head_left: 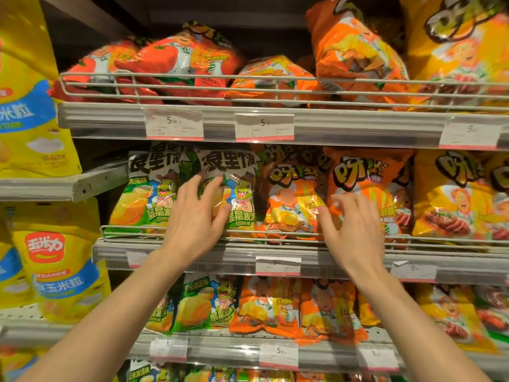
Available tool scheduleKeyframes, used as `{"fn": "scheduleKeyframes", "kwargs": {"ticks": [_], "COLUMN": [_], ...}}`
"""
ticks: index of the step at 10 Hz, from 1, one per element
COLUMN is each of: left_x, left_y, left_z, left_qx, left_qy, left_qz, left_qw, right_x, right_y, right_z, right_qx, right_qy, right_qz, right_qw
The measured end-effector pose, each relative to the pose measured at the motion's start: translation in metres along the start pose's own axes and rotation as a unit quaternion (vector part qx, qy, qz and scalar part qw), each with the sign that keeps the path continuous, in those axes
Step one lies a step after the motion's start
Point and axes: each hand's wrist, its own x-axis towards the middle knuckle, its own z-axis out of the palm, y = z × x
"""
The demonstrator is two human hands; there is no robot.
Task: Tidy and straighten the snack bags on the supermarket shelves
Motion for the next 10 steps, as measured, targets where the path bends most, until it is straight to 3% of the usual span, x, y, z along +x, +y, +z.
{"fn": "scheduleKeyframes", "kwargs": {"ticks": [1, 2, 5, 7, 9, 10], "left_x": [0.000, -0.004, -0.004, -0.006, -0.010, -0.011], "left_y": [0.006, 0.008, 0.007, 0.012, 0.023, 0.026], "left_z": [0.008, 0.014, 0.017, 0.015, 0.005, -0.001], "left_qx": [0.004, 0.010, 0.042, 0.064, 0.087, 0.032], "left_qy": [-0.032, -0.038, -0.060, -0.069, -0.035, 0.029], "left_qz": [-0.029, -0.037, -0.030, -0.044, -0.032, -0.009], "left_qw": [0.999, 0.999, 0.997, 0.995, 0.995, 0.999], "right_x": [0.009, 0.019, 0.031, 0.027, 0.016, 0.005], "right_y": [0.014, 0.023, 0.052, 0.053, 0.050, 0.041], "right_z": [-0.008, -0.008, -0.020, -0.011, -0.021, -0.026], "right_qx": [-0.053, -0.084, -0.010, -0.083, 0.035, 0.080], "right_qy": [0.043, -0.048, -0.108, -0.134, -0.114, -0.066], "right_qz": [0.037, 0.085, 0.017, 0.011, 0.039, 0.048], "right_qw": [0.997, 0.992, 0.994, 0.987, 0.992, 0.993]}}
